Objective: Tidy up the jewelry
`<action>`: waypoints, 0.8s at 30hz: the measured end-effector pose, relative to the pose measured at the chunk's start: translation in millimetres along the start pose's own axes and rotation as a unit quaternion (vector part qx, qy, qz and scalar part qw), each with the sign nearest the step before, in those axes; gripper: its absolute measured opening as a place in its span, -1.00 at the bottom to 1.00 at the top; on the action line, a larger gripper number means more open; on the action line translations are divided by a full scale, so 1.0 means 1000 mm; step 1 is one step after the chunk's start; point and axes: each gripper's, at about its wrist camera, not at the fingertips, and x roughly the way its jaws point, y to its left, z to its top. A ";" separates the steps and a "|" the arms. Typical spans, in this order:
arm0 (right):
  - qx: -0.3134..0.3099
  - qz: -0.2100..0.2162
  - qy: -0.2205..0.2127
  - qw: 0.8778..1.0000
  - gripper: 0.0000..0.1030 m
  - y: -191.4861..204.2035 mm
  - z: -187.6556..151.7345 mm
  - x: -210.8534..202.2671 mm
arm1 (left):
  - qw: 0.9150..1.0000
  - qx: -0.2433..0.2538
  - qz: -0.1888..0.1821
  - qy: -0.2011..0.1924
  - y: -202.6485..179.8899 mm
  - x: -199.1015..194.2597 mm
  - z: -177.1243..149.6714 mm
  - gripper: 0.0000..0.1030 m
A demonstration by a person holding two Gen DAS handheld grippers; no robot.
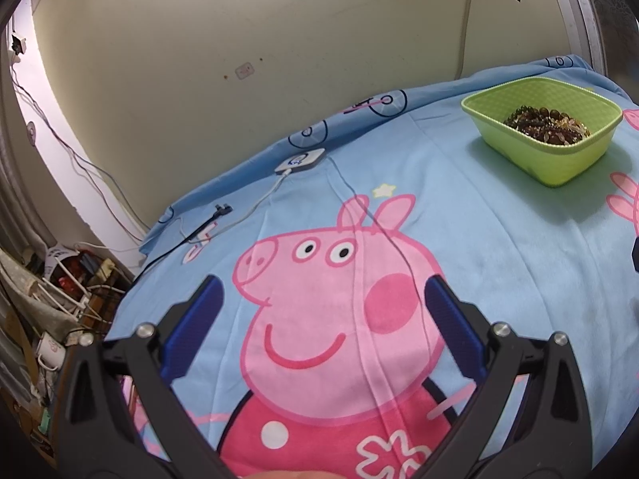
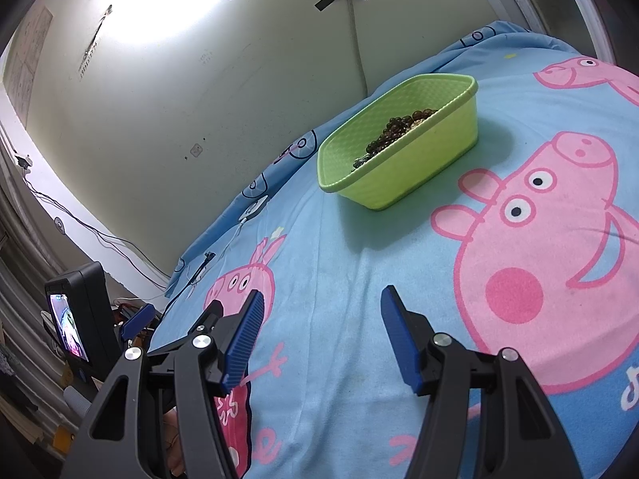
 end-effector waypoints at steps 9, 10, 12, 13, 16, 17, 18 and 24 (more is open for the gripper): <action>0.000 0.000 0.000 1.000 -0.19 0.000 0.000 0.000 | 1.000 0.000 -0.002 0.002 -0.001 0.000 -0.001 0.88; 0.000 0.000 0.000 1.000 -0.19 0.000 0.000 0.000 | 1.000 -0.001 -0.002 0.002 -0.001 0.000 -0.001 0.88; 0.000 0.000 0.000 1.000 -0.19 0.001 -0.001 0.000 | 1.000 -0.002 -0.005 0.003 0.000 0.001 0.000 0.88; 0.001 0.000 0.000 1.000 -0.19 0.001 -0.001 0.000 | 1.000 -0.002 -0.006 0.005 -0.001 0.001 0.000 0.88; 0.000 0.000 -0.001 1.000 -0.19 0.002 0.000 0.000 | 1.000 -0.002 -0.009 0.005 -0.001 0.001 0.000 0.88; 0.000 0.000 -0.001 1.000 -0.19 0.002 0.000 0.000 | 1.000 -0.002 -0.009 0.006 0.000 0.001 0.000 0.88; -0.001 0.001 -0.001 1.000 -0.19 0.002 0.000 -0.001 | 1.000 -0.002 -0.010 0.006 -0.001 0.001 0.000 0.88; -0.001 0.001 -0.001 1.000 -0.19 0.003 -0.002 0.000 | 1.000 -0.001 -0.014 0.006 0.001 0.000 0.000 0.88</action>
